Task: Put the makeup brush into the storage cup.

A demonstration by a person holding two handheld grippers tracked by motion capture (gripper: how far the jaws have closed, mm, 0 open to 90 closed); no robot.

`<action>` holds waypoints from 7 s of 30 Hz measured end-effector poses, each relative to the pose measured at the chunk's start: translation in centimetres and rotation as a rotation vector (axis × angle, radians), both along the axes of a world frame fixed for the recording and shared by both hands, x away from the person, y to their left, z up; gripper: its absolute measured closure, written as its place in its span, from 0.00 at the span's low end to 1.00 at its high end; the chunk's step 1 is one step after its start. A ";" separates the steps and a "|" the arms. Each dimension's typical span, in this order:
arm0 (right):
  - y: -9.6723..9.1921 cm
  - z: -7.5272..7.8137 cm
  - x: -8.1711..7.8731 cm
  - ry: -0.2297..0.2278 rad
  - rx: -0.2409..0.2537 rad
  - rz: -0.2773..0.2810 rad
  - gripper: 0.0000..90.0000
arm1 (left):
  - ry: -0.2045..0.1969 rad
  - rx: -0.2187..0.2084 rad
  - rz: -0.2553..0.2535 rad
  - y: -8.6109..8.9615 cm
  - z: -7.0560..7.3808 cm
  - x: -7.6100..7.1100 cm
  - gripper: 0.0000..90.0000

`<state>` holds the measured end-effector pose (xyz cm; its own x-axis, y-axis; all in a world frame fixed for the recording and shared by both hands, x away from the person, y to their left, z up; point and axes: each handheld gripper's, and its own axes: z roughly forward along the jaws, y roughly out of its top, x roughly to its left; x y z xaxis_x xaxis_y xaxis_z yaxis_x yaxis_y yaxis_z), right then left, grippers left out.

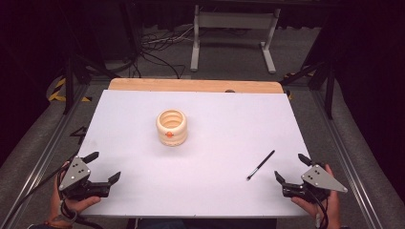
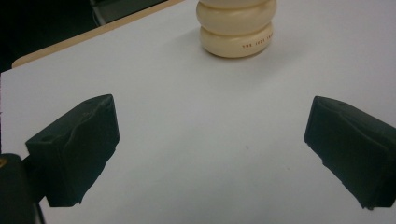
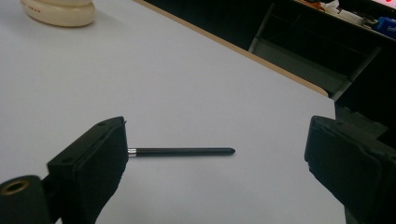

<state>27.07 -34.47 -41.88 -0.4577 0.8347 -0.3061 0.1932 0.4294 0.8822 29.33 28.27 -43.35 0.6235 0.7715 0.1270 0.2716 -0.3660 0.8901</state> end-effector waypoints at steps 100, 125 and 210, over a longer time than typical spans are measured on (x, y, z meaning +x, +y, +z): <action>6.8 4.3 9.4 0.406 -0.459 0.600 0.94 | 0.095 0.066 -0.128 -1.4 -1.2 0.2 0.05; 2.7 5.5 8.3 0.161 0.129 0.396 0.94 | 0.088 0.056 -0.116 -1.2 -1.1 0.3 0.05; 15.0 10.6 13.3 -0.084 0.329 0.419 0.94 | 0.010 -0.041 -0.071 -0.4 -0.5 0.4 0.04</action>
